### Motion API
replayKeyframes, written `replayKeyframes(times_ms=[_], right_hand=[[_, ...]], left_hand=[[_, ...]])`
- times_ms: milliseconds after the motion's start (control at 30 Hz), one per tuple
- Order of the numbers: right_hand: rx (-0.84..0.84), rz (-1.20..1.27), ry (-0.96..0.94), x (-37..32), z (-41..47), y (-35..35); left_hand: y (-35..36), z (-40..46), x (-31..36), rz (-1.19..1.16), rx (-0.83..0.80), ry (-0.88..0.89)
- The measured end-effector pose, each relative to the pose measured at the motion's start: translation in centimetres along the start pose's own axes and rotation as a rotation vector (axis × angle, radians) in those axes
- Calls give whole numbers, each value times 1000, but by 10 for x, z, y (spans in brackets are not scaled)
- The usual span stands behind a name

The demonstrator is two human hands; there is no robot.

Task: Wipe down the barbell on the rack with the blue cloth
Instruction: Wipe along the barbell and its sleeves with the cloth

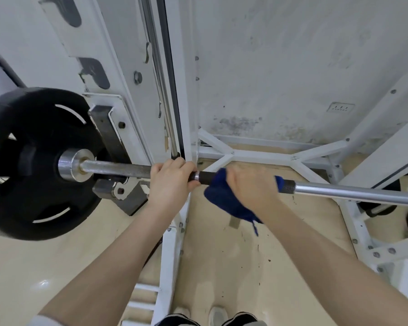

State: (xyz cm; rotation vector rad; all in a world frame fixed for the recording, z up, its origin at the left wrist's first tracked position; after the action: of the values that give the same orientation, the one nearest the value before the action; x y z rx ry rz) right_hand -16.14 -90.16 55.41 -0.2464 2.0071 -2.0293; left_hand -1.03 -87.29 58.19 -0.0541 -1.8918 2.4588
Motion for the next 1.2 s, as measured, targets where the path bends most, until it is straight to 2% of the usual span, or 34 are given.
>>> replayKeyframes(times_ms=[67,133,167,200,233,267,300,333,400,467,500,567,667,767,833,933,967,1067,1200], right_hand=[[-178,-76,96,20,-6,-11],[-364,75,348,32,-10,-15],[-357,119,419,23,-9,-17],[-225,91,374,6,-2,-18],[-48,47,247,-20,5,-16],[156,118,141,-41,8,-16],[276,191,31,-59,11,-14],[314,195,-52,-74,12,-14],[231,148,-89,-71,17,-13],[28,48,23,-41,13,-12],[21,15,76,-23,9,-17],[33,-80,153,-1,1,-23],[80,142,237,-26,11,-18],[306,174,87,-96,19,-19],[364,279,-29,-122,24,-17],[132,162,-139,-109,27,-7],[116,158,-118,-93,24,-6],[246,128,62,-58,10,-13],[172,100,141,-87,30,-4]], left_hand=[[-1,0,0,2,22,25],[0,2,-1,7,17,35],[0,3,-1,12,-2,46],[0,6,1,21,-28,63],[0,9,2,40,-61,81],[0,13,2,66,-97,99],[0,16,1,87,-131,111],[1,18,0,93,-164,122],[1,19,-4,61,-220,157],[-1,17,-13,31,-258,188],[-3,16,-22,43,-268,189],[-5,16,-46,82,-278,153],[-3,16,-77,94,-321,83],[1,16,-84,93,-371,87],[1,16,-83,105,-384,92],[0,16,-86,67,-363,94],[1,16,-87,46,-357,92],[0,15,-89,35,-344,107],[0,18,-88,48,-321,135]])
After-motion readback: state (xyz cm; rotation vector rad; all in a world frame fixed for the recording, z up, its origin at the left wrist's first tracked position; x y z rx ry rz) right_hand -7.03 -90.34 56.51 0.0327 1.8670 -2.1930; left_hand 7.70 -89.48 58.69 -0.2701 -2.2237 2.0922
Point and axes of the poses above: each hand's wrist, its own z-axis towards the middle knuckle, its own y-axis out of the palm, x = y × z, the point moved 7 cm from there along z, towards the middle knuckle, and after that the axes turned 14 degrees about z, right-handed, at the moved point
